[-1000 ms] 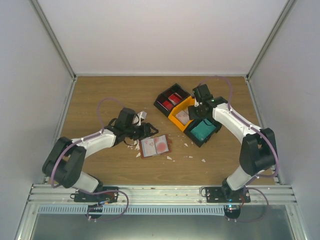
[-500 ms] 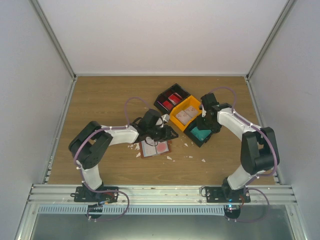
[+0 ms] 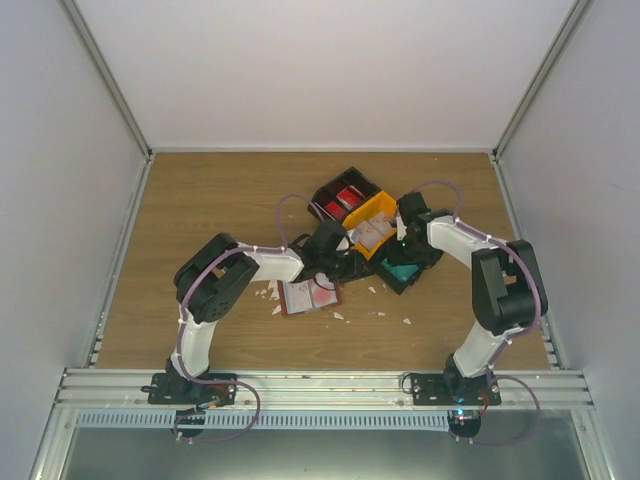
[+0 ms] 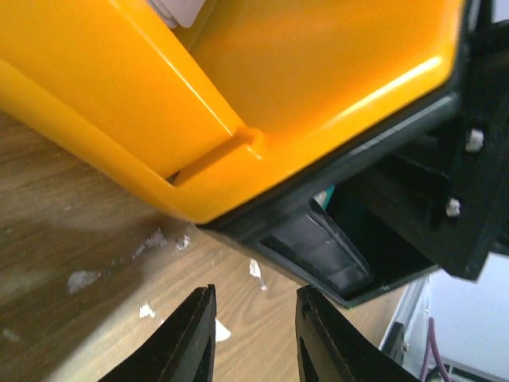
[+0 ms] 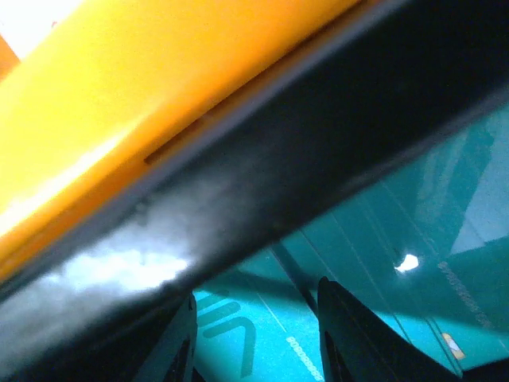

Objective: Put the credit cards into the card holder
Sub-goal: Pick up the credit card from the storage box.

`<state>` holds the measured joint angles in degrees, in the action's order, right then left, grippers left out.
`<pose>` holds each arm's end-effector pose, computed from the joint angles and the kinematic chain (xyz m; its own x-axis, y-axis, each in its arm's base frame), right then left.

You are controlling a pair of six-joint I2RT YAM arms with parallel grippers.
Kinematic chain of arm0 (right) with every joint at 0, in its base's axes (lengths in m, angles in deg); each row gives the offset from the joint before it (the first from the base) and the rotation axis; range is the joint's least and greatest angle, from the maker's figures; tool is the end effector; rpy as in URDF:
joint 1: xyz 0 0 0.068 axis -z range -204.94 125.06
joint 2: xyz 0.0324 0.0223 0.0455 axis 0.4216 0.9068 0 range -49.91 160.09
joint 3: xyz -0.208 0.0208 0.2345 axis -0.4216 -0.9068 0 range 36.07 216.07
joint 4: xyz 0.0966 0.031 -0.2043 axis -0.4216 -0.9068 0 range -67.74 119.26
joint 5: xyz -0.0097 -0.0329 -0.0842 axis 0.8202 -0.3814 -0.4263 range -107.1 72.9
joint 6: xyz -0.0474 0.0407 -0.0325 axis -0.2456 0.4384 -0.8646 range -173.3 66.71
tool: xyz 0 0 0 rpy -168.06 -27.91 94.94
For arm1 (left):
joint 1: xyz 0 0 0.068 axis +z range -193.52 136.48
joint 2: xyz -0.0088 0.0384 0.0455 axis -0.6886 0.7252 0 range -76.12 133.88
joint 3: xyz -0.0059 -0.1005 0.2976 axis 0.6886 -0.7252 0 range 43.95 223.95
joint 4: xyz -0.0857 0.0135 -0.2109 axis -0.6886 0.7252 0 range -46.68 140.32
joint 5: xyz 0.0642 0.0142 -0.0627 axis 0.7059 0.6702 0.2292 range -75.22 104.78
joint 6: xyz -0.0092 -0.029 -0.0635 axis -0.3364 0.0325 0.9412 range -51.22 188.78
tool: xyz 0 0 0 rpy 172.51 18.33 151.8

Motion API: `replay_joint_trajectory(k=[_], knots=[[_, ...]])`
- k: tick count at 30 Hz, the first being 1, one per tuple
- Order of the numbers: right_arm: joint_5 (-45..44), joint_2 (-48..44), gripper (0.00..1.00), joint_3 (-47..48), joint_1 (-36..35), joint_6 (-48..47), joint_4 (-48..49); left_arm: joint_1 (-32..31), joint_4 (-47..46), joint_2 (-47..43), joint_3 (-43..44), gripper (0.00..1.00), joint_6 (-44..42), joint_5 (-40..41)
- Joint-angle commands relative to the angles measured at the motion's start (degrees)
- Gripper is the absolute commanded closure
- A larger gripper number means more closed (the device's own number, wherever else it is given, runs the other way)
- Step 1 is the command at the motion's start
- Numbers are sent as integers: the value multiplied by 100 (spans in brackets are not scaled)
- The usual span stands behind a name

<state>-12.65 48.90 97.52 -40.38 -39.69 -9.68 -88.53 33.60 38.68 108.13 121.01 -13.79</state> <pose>0.2885 0.0843 0.2096 -0.9768 -0.0266 -0.2125 -0.0550 0.9901 0.1290 0.2786 -0.3178 0.1867 -0.9765 -0.0050 -0.2154 0.1711 0.5898 -0.7892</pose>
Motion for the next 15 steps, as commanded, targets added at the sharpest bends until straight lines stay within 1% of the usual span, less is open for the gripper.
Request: replay_joint_trajectory(k=[1,3,8,11,15], knots=[[308,129,60,-135,53,-50,46,-112,-272,314,265,70,148,421],[389,145,62,-195,54,-57,53,-121,-298,440,359,70,195,460],[490,218,60,-248,53,-80,54,-131,-314,586,482,70,212,531],[636,181,61,-252,42,-88,29,-130,-279,632,552,70,171,533],[709,-16,69,-193,-13,-26,-100,-130,-186,722,662,72,133,493]])
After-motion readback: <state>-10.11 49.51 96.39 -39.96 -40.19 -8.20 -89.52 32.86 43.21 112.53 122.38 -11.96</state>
